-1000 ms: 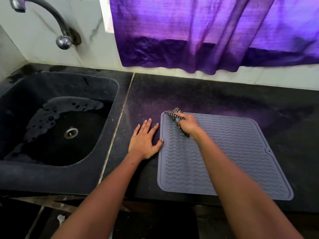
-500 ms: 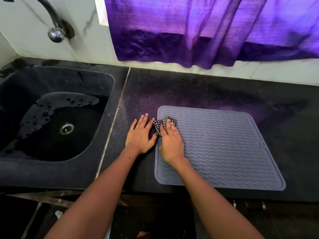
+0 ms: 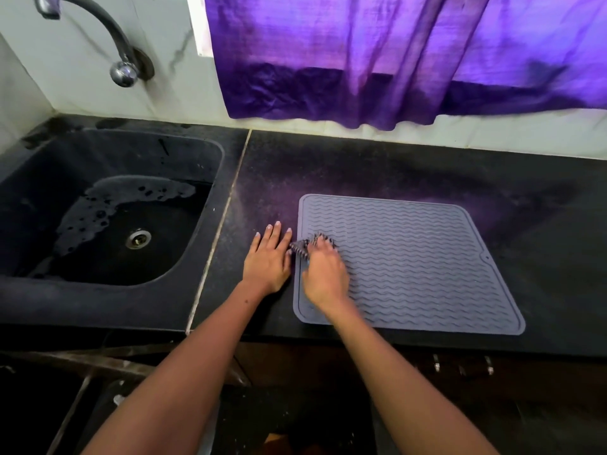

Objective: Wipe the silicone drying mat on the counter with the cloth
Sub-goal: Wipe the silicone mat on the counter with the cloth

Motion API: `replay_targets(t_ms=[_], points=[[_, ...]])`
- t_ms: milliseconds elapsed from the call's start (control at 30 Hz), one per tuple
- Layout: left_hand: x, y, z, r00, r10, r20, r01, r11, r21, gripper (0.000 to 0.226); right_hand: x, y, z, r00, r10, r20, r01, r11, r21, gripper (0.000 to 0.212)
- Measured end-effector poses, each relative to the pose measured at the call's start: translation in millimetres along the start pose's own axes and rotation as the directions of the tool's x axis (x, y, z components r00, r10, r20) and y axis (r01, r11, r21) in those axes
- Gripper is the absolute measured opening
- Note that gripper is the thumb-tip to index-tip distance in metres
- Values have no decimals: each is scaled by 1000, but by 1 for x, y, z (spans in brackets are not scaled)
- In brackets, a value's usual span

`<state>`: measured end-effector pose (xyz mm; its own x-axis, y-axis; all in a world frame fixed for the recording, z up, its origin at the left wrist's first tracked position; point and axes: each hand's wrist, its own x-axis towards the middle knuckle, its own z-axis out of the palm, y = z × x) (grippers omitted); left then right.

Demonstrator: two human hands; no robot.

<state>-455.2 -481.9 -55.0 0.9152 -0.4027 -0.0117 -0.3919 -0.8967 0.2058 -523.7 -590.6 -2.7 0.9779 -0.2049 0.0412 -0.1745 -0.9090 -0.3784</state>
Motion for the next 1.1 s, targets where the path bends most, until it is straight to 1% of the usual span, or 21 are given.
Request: replay_targets(t_ms=[100, 167, 233, 267, 300, 333, 367, 400, 433, 467, 533, 567, 633, 767, 833, 900, 967, 1000, 1033, 1067, 1100], points=[[-8, 5, 1, 999, -32, 8, 32, 999, 10, 68, -19, 8, 27, 996, -84, -2, 83, 987, -139, 55], [-10, 8, 2, 998, -58, 9, 58, 998, 3, 56, -15, 12, 27, 992, -106, 69, 115, 983, -141, 57], [-11, 11, 1, 997, -78, 3, 78, 997, -17, 52, -10, 17, 19, 980, -150, 129, 163, 981, -103, 62], [-12, 11, 2, 996, -84, -15, 84, 996, -25, 52, -6, 19, 12, 973, -164, 161, 171, 985, -27, 61], [-13, 11, 2, 995, -89, -34, 88, 996, -35, 51, -1, 23, 5, 968, -153, 201, 133, 985, 107, 58], [-14, 11, 3, 995, -89, -52, 86, 995, -42, 51, 5, 27, -5, 960, -105, 259, 27, 957, 288, 54], [-14, 11, 3, 994, -87, -68, 84, 995, -51, 51, 10, 30, -15, 945, -37, 324, -127, 874, 469, 50], [-14, 10, 3, 993, -88, -80, 83, 994, -67, 51, 15, 34, -24, 932, 29, 361, -257, 755, 603, 46], [-15, 11, 3, 991, -94, -92, 86, 992, -87, 50, 17, 36, -31, 934, 104, 342, -318, 679, 662, 43], [-15, 11, 3, 989, -101, -109, 89, 990, -109, 50, 17, 35, -38, 944, 168, 285, -319, 690, 649, 42], [-14, 12, 4, 984, -109, -144, 91, 988, -126, 49, 6, 28, -42, 974, 189, 129, -228, 848, 479, 47], [-14, 12, 5, 982, -112, -154, 93, 987, -130, 49, -5, 22, -39, 984, 157, 83, -176, 911, 372, 51], [-13, 11, 6, 980, -115, -162, 94, 987, -133, 49, -30, 12, -27, 998, 57, 30, -63, 974, 220, 56], [-13, 10, 6, 981, -97, -169, 78, 990, -114, 48, -64, 14, 15, 992, -107, 67, 109, 994, -27, 75], [-14, 10, 8, 980, -100, -173, 83, 991, -107, 48, -66, 19, 20, 984, -166, 63, 170, 982, -76, 79], [-13, 11, 8, 982, -107, -159, 91, 990, -103, 48, -61, 22, 15, 972, -219, 85, 226, 971, -83, 76], [-12, 11, 8, 982, -108, -153, 93, 990, -102, 49, -51, 25, 5, 964, -232, 127, 232, 973, 11, 65], [-12, 11, 8, 981, -112, -160, 96, 990, -108, 49, -44, 28, -2, 965, -196, 172, 176, 976, 126, 58], [-13, 11, 7, 979, -117, -168, 98, 988, -118, 49, -36, 33, -11, 963, -127, 238, 51, 952, 303, 50], [-13, 11, 7, 978, -118, -174, 97, 987, -127, 49, -29, 37, -23, 951, -45, 307, -124, 853, 508, 43], [-13, 11, 7, 977, -120, -178, 96, 986, -136, 48, -22, 42, -34, 941, 31, 336, -263, 694, 670, 37]])
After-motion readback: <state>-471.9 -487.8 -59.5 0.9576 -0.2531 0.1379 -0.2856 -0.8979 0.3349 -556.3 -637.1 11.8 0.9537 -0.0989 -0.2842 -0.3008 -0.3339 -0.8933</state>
